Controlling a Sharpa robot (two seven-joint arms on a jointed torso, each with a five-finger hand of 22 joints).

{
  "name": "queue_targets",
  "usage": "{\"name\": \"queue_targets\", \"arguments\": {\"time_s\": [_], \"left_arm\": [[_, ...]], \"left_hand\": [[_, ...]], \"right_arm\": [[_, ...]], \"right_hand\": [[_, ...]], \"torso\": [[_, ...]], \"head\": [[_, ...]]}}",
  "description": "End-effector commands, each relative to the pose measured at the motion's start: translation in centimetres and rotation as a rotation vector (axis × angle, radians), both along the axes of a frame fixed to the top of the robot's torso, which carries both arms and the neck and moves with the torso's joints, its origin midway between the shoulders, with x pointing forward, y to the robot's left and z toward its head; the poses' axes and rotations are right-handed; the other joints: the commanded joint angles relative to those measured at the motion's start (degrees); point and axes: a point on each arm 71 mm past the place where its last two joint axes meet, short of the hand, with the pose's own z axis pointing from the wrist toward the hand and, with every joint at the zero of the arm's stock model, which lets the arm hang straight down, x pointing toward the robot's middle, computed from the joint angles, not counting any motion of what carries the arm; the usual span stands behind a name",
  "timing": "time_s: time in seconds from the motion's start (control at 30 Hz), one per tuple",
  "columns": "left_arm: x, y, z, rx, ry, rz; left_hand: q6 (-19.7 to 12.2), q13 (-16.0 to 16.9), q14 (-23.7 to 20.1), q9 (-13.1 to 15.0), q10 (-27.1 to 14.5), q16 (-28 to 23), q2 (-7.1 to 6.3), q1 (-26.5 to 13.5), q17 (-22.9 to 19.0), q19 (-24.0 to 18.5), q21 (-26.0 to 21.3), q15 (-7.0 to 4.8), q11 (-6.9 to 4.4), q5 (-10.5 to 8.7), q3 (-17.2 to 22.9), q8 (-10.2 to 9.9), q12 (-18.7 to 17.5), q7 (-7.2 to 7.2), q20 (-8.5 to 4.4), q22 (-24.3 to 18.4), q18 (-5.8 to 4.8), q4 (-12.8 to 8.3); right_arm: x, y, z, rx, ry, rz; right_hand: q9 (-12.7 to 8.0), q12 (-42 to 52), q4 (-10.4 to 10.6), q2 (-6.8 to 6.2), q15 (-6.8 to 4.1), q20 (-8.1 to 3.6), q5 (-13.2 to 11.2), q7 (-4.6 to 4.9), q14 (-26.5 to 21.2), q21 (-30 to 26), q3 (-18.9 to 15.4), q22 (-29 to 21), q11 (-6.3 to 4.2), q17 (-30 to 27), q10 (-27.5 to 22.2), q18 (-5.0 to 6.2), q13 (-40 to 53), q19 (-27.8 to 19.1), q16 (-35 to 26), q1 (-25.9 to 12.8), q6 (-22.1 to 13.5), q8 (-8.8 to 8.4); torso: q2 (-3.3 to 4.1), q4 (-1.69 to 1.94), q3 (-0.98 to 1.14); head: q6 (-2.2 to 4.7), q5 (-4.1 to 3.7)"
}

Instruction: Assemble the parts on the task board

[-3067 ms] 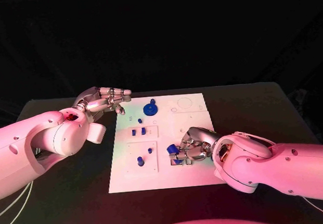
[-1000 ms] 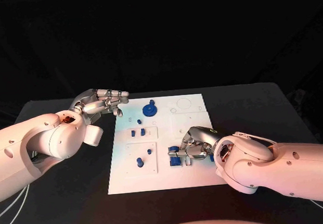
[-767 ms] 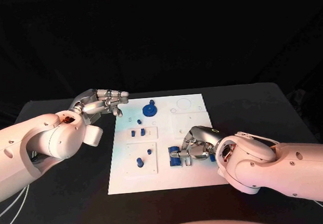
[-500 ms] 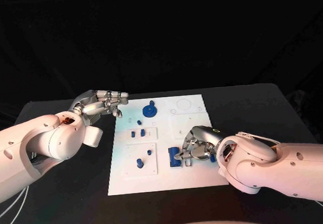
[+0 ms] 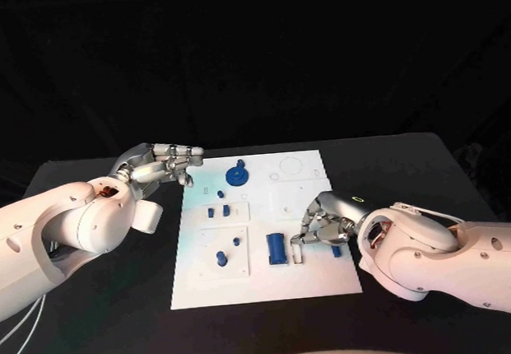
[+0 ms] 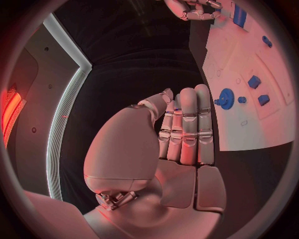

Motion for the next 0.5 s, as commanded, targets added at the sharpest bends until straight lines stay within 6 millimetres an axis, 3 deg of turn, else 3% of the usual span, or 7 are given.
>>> {"name": "queue_targets", "arguments": {"time_s": [0.03,0.37,0.5], "left_arm": [[0.0,-0.1,0.1,-0.011,-0.004,-0.012],[-0.1,0.0,0.0,-0.009,-0.003,-0.01],[-0.1,0.0,-0.1,-0.009,-0.003,-0.011]], "left_hand": [[-0.01,0.06,-0.3,-0.07,-0.25,0.1,0.42,0.02,-0.06,0.04,-0.24,-0.02,0.0,0.17,-0.28,-0.21,0.23,0.06,0.28,-0.06,0.28,-0.02],[-0.01,0.06,-0.3,-0.07,-0.25,0.1,0.42,0.02,-0.06,0.04,-0.24,-0.02,0.0,0.17,-0.28,-0.21,0.23,0.06,0.28,-0.06,0.28,-0.02],[-0.01,0.06,-0.3,-0.07,-0.25,0.1,0.42,0.02,-0.06,0.04,-0.24,-0.02,0.0,0.17,-0.28,-0.21,0.23,0.06,0.28,-0.06,0.28,-0.02]], "right_arm": [[0.0,-0.9,0.9,0.026,-0.026,-0.002],[-0.3,-5.1,1.5,-0.055,-0.029,-0.036],[-0.5,-5.8,1.1,-0.1,-0.03,-0.035]], "right_hand": [[-0.16,-1.3,0.07,1.52,-0.13,-0.21,0.69,0.12,4.15,-0.87,0.13,14.33,0.11,5.58,-0.77,-0.72,-4.59,5.03,-0.51,1.99,-0.66,-0.49],[-2.33,-4.65,0.52,2.19,1.0,0.69,2.79,1.92,3.86,-2.49,1.79,13.86,1.51,4.31,-2.22,-0.38,-6.82,4.39,-1.38,4.43,-3.65,-4.64],[-2.84,-4.7,0.87,2.45,1.1,0.85,2.79,1.96,3.95,-2.16,2.1,13.97,1.59,4.7,-2.08,-0.45,-6.79,4.52,-1.19,4.67,-3.23,-5.25]], "torso": [[-0.03,-0.08,0.01],[0.03,-0.16,0.06],[-0.02,-0.14,0.04]], "head": [[0.09,-0.37],[-0.08,-1.31],[-0.14,-1.93]]}}
